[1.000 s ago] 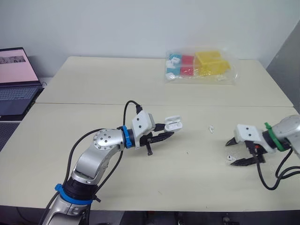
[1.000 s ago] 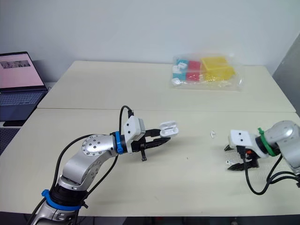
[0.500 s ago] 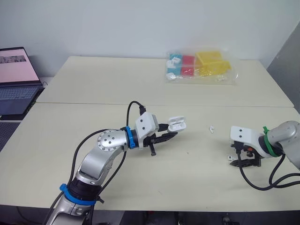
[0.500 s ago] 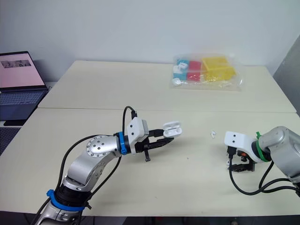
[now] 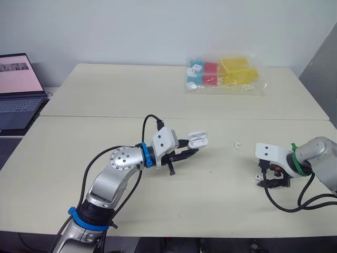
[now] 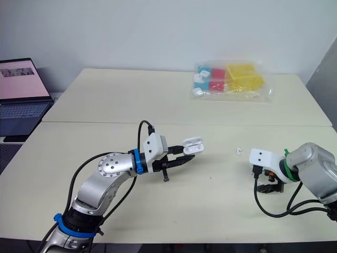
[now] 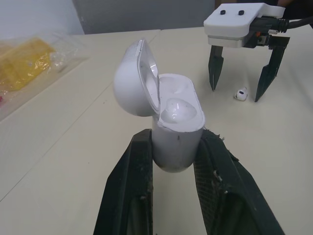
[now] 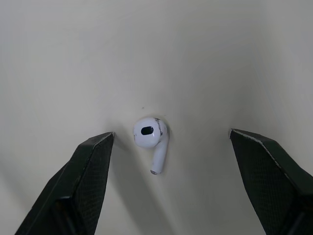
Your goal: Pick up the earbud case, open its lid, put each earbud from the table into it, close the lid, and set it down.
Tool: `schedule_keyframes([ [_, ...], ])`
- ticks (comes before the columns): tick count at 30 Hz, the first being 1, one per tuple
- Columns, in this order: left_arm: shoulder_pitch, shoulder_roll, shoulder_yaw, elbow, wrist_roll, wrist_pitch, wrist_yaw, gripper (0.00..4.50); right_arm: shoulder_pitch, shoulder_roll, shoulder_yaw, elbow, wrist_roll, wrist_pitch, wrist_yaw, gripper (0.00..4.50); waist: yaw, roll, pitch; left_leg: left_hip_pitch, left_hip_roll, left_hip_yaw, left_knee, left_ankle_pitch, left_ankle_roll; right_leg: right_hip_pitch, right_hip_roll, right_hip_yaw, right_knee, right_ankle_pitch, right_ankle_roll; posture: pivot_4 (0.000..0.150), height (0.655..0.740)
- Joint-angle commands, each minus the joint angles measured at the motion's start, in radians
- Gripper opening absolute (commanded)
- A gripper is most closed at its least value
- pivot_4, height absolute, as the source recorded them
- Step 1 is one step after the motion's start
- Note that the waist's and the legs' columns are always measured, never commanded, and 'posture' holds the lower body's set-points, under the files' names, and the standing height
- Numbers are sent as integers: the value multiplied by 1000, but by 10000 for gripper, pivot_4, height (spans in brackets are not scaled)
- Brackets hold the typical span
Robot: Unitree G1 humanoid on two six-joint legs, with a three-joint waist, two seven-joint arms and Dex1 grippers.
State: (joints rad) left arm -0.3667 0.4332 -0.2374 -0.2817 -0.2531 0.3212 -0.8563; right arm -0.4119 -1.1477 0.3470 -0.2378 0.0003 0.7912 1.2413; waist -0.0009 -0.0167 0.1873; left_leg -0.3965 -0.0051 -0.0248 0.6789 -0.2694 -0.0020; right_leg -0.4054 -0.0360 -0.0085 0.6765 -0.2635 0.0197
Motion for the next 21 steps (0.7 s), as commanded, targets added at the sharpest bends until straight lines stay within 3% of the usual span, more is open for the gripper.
schedule_keyframes([
  [1, -1, -9, -5, -22, 5, -22, 10, 7697, -14, 6, 10, -1, -13, -4, 3, 39269, 0, 0, 0, 0, 0, 0, 0, 0, 0, 0, 0, 0, 0, 0, 0, 1500, 7400],
  [5, 0, -13, -7, -20, 9, -21, 12, 7697, -11, 11, 13, -15, -13, 8, 6, 30648, 0, 0, 0, 0, 0, 0, 0, 0, 0, 0, 0, 0, 0, 0, 0, 1500, 7400],
  [12, 1, -13, -17, -14, 17, -24, 11, 7697, -14, 12, 25, -52, -10, 27, 25, 4503, 0, 0, 0, 0, 0, 0, 0, 0, 0, 0, 0, 0, 0, 0, 0, 1500, 7400],
  [21, -4, -11, -15, -9, 14, -16, 4, 7697, -47, 2, -32, -41, 15, -14, 53, 4257, 0, 0, 0, 0, 0, 0, 0, 0, 0, 0, 0, 0, 0, 0, 0, 1500, 7400],
])
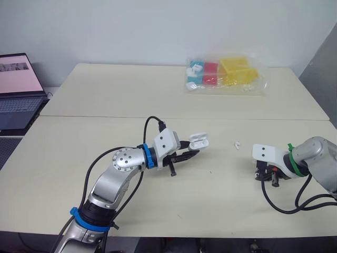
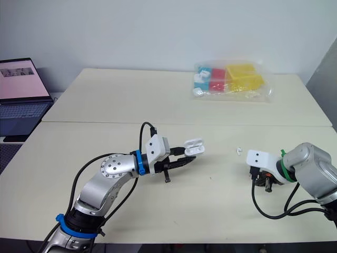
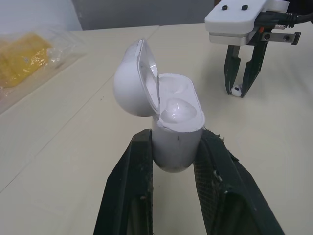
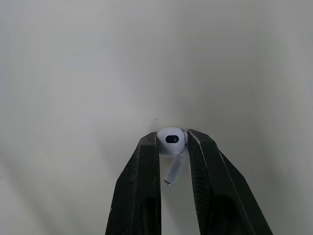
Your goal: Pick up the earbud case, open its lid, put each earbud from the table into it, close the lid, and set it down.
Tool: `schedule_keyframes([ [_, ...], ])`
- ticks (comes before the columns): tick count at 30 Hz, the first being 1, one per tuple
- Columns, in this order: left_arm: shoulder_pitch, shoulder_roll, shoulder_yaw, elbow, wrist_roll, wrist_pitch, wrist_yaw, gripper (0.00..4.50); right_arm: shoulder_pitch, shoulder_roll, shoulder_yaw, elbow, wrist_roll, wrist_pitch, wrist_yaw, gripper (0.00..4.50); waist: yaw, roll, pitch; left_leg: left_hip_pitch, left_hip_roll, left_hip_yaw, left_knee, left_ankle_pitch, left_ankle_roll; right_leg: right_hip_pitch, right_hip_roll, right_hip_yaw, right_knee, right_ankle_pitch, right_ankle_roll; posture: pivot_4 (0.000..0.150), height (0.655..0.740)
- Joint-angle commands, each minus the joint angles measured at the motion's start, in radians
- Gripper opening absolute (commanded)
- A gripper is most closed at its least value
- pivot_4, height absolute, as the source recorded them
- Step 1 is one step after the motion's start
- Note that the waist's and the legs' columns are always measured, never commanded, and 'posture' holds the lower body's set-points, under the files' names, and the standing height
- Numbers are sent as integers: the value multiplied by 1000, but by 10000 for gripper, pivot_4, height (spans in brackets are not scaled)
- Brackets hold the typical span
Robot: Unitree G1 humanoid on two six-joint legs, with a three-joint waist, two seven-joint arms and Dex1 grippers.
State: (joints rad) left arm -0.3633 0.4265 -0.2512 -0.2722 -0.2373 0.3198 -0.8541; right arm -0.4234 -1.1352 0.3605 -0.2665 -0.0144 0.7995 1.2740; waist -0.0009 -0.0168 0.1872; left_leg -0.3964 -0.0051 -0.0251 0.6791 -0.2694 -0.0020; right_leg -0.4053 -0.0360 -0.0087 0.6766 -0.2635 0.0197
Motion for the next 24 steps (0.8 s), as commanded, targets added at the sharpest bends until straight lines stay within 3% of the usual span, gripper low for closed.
schedule_keyframes([
  [1, -12, -8, 3, -15, -6, -13, 3, 7697, -50, -10, -69, -21, 54, -10, 32, 4257, 0, 0, 0, 0, 0, 0, 0, 0, 0, 0, 0, 0, 0, 0, 0, 1500, 7400],
  [9, -38, -54, 43, 23, -52, -3, 20, 7697, -70, 64, -359, -126, 293, -14, 7, 4257, 2, 0, 0, -1, 0, -1, 0, 0, 0, 0, 0, 0, 0, 0, 0, 1500, 7400],
  [15, -96, -71, 68, 64, -74, 37, 36, 7697, -50, 248, -582, -190, 517, 43, -121, 4257, 3, 0, 0, -1, 0, -1, 0, 0, 0, 0, 0, 0, 0, 0, 0, 1500, 7400],
  [24, -119, -57, 85, 78, -101, 79, 17, 7697, -86, 472, -643, -282, 695, 105, -410, 4257, 0, 0, 0, -1, 0, -1, 0, 0, 0, 0, 0, 1, 2, 0, 0, 1500, 7400],
])
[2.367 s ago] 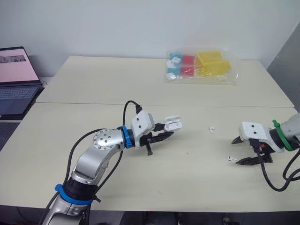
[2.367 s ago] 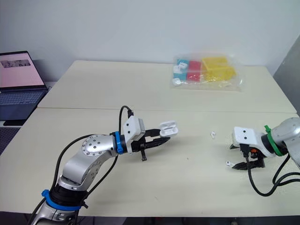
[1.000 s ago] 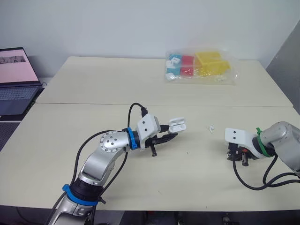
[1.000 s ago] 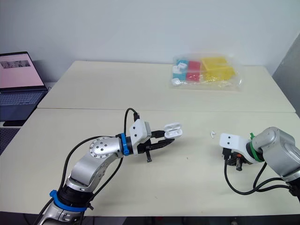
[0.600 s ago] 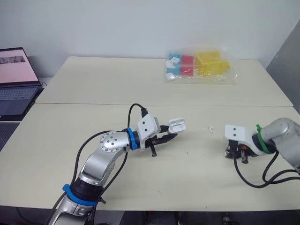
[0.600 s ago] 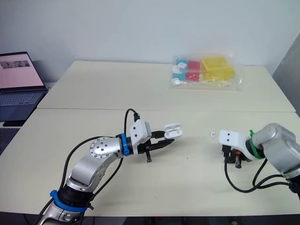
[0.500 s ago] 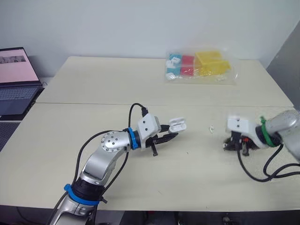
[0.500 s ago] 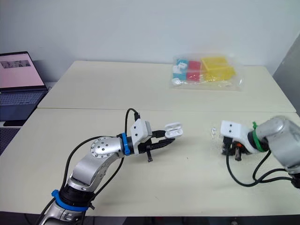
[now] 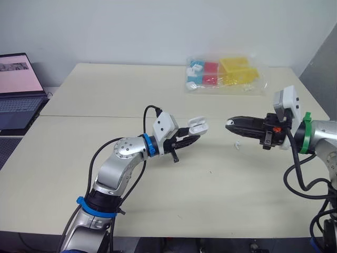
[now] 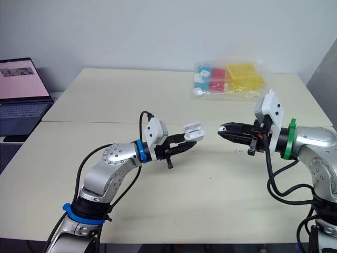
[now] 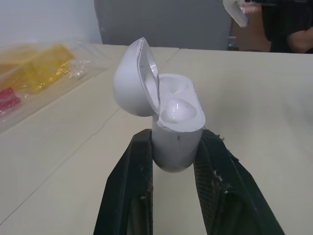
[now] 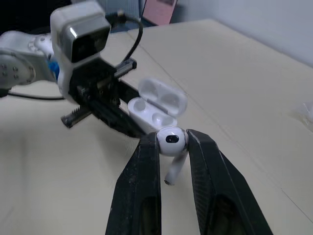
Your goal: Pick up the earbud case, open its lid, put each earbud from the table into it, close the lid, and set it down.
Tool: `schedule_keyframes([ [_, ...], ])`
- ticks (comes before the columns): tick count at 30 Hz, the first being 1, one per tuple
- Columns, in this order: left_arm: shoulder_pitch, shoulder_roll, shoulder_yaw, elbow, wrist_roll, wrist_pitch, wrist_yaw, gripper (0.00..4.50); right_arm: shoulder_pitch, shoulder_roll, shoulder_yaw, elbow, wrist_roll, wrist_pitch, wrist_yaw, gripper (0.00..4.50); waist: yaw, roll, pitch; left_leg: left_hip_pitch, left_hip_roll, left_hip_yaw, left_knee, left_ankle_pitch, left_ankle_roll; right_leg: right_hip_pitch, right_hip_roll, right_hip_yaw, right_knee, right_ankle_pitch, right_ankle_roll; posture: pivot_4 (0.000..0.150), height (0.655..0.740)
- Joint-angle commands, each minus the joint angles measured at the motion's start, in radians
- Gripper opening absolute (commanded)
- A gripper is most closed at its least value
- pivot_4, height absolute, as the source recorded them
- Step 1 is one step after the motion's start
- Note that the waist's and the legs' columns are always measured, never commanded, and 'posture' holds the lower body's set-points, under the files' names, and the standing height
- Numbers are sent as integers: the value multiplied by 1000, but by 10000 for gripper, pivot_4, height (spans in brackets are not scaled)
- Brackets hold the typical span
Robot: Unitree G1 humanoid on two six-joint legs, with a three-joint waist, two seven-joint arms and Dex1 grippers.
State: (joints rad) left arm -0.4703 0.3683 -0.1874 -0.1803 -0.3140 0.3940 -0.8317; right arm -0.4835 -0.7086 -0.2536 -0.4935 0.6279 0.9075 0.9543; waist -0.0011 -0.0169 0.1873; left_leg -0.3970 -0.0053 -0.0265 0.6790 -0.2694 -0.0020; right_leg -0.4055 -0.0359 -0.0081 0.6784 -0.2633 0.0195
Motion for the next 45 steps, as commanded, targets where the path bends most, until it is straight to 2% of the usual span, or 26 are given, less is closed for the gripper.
schedule_keyframes([
  [1, -14, -1, 25, -15, -33, 17, -3, 7697, -27, 72, -19, -61, 54, -14, -122, 4257, 0, 0, 0, 0, 0, 0, 0, 0, 0, 0, 0, 0, 0, 0, 0, 1500, 7400],
  [8, -34, 3, 47, -21, -70, 86, -4, 7697, -46, 237, 67, -82, 44, -83, -299, 4257, -1, 0, 0, 0, 0, 0, 0, 0, 0, 0, 0, 0, 0, 0, 0, 1500, 7400],
  [13, -37, 2, 53, -31, -86, 106, -4, 7697, -29, 286, 128, -47, 0, -162, -334, 4257, -1, 0, 0, 0, 0, 0, 0, 0, 0, 0, 0, 0, 0, 0, 0, 1500, 7400],
  [26, -46, 10, 66, -28, -103, 120, -9, 7697, 108, 288, 298, 43, -280, -590, -297, 4257, -1, 0, 0, 0, 0, 0, -1, 0, 0, -1, 0, 0, 0, 0, 0, 1500, 7400],
  [36, -48, 14, 66, -33, -109, 126, -11, 7697, 125, 308, 322, 132, -333, -712, -287, 4257, -2, 0, 0, 0, 0, 0, -1, 0, 0, -1, 1, 0, 0, 0, 0, 1500, 7400],
  [45, -46, 21, 62, -43, -113, 132, -6, 7697, 122, 322, 336, 138, -343, -729, -288, 4257, -2, 0, 0, 0, 0, 0, -1, 0, 0, -1, 0, 0, 0, 0, 0, 1500, 7400],
])
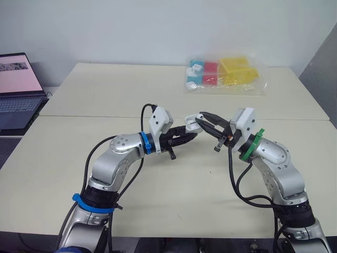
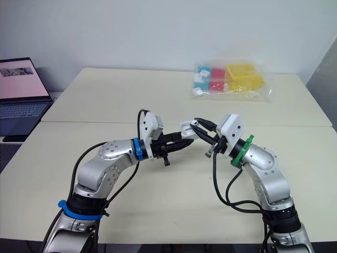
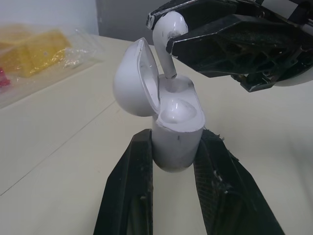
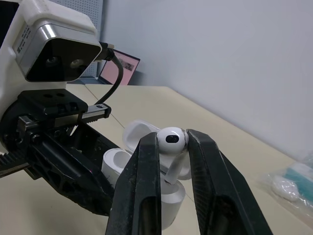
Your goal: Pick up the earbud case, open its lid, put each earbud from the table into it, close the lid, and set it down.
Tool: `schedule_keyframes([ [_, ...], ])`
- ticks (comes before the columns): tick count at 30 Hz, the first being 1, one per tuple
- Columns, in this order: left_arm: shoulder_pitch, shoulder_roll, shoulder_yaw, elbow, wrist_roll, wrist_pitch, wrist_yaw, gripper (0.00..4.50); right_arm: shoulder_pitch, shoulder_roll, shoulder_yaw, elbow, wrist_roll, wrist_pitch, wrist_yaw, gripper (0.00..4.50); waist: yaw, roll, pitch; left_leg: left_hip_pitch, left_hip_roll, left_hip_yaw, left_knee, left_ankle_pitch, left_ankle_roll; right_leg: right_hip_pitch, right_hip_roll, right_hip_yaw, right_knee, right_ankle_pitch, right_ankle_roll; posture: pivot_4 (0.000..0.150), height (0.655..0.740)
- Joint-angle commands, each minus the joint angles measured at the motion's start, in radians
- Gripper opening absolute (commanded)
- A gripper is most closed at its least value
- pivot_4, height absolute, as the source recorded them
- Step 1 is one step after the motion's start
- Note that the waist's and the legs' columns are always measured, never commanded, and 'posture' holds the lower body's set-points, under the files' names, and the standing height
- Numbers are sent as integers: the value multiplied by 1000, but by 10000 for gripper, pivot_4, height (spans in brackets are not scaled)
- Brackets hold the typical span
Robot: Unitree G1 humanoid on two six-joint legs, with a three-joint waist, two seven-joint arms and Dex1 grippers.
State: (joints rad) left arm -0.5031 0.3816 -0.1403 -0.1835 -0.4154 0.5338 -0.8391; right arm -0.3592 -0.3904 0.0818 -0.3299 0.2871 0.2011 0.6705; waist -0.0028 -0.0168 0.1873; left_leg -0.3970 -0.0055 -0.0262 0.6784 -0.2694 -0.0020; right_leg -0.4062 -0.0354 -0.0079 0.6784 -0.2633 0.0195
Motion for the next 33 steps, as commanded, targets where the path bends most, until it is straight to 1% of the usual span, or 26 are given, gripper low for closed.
schedule_keyframes([
  [1, -14, 9, 14, -40, -10, -6, 1, 7697, -3, 6, 3, -30, 0, -18, -5, 4257, 0, 0, 0, 0, 0, 0, 0, 0, 0, 0, 0, 0, 0, 0, 0, 1500, 7400],
  [22, -17, 7, 23, -59, -41, 18, 17, 7697, 10, 14, 23, -2, -44, -43, -20, 4257, 0, 0, 0, 0, 0, 0, 0, 0, 0, 0, 0, 0, 0, 0, 0, 1500, 7400],
  [33, -19, 3, 23, -62, -39, 13, 21, 7697, 21, 8, 25, -23, -1, 39, -11, 4257, 0, 0, 0, 0, 0, 0, 0, 0, 0, 0, 0, 0, 0, 0, 0, 1500, 7400],
])
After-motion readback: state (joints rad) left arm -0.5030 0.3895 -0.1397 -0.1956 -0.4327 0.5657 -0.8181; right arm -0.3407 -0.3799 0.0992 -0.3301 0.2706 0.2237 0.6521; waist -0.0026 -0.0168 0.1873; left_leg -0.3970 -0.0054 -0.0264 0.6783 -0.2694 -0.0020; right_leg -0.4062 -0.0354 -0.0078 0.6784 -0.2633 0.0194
